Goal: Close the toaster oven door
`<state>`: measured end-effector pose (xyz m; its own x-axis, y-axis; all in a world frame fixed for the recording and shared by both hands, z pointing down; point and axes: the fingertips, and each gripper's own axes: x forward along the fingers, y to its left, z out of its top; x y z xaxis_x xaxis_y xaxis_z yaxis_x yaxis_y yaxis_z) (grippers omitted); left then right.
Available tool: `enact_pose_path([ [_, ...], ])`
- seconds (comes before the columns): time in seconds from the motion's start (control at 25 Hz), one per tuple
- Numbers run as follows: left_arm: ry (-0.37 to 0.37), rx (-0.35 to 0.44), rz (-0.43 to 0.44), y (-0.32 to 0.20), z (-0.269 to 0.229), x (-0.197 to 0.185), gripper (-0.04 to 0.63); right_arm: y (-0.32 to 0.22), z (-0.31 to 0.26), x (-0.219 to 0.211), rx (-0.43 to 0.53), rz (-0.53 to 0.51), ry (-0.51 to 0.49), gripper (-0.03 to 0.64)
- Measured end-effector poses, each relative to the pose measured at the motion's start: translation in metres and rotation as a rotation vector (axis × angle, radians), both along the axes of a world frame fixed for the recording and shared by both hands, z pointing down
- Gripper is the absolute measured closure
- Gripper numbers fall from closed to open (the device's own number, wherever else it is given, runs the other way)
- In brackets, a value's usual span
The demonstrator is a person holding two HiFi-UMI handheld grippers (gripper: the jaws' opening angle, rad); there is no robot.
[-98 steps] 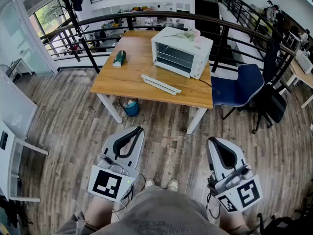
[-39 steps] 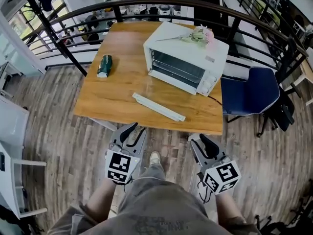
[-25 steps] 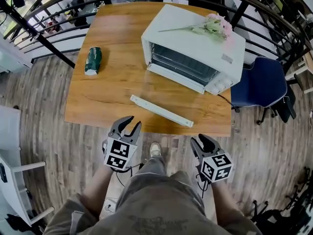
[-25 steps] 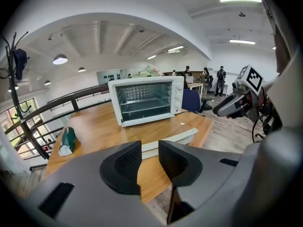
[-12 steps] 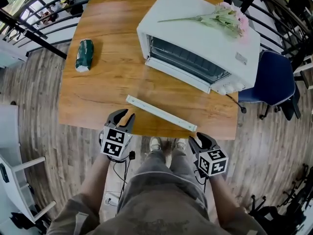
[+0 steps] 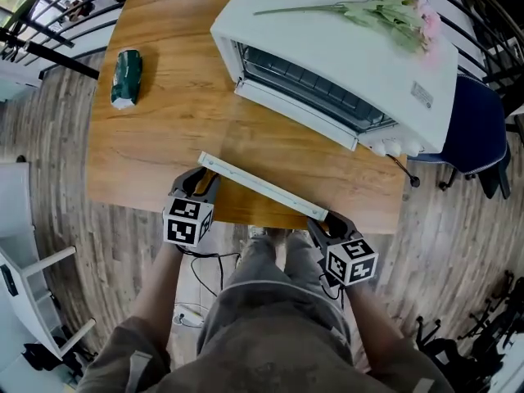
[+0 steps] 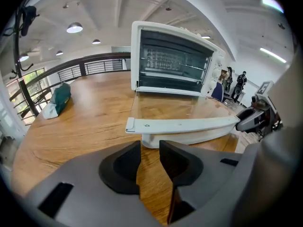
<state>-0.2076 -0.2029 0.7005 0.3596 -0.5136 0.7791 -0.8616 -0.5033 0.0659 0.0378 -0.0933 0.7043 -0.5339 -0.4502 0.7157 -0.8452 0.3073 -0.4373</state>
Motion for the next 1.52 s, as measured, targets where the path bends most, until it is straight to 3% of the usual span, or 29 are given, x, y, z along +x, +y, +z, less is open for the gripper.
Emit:
enact_pose_path([
  [0.32,0.025,0.007,-0.045,-0.017,-0.013,0.002,0.459,-0.004,-0.015,-0.003,0.014,-0.020,-0.046,0.457],
  [0.72,0.070,0.084,-0.069,-0.029,-0.077,0.016,0.469,-0.021,-0.075,0.007,0.111,-0.002,-0.125,0.466],
  [0.96,0.074,0.169,-0.116,-0.049,-0.109,0.023,0.468,-0.044,-0.103,0.016,0.157,0.005,-0.184,0.465],
  [1.24,0.079,0.216,-0.132,-0.068,-0.137,0.031,0.468,-0.062,-0.128,0.024,0.181,0.002,-0.219,0.454],
  [1.52,0.164,0.334,-0.169,-0.106,-0.181,0.049,0.469,-0.099,-0.169,0.043,0.242,0.086,-0.345,0.459],
])
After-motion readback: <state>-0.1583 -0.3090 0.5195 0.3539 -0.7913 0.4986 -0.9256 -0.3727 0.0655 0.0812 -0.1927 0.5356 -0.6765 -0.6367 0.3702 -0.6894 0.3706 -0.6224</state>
